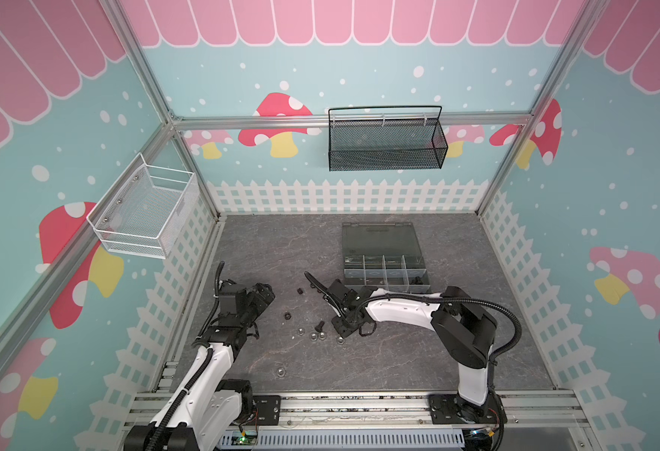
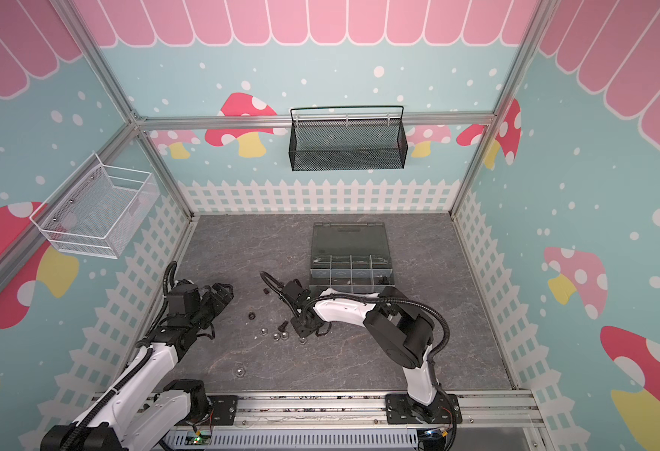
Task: Sort the screws and nuts into containers
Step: 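Lower the right gripper onto the black bolt and close it, then carry the black bolt with the right gripper over the bolt compartment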
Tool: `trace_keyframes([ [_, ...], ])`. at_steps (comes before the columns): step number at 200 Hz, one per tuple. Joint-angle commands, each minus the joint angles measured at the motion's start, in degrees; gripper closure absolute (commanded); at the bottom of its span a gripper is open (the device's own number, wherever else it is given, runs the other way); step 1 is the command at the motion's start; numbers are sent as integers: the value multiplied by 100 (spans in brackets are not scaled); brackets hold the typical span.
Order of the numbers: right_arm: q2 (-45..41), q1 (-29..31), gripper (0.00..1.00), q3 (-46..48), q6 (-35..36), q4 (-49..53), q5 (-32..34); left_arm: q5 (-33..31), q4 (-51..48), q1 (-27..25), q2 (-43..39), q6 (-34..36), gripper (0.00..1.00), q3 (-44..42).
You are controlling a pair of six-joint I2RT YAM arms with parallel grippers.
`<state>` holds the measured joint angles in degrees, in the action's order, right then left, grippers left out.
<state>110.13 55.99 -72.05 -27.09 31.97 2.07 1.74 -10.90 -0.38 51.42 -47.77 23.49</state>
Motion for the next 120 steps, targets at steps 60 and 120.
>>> trace_keyframes([
  [60,-854,-29,95,-70,-138,398,449,-82,-26,34,0,13,0,85],
  [120,-1837,-945,95,181,-83,407,504,-60,-18,36,55,13,0,121],
])
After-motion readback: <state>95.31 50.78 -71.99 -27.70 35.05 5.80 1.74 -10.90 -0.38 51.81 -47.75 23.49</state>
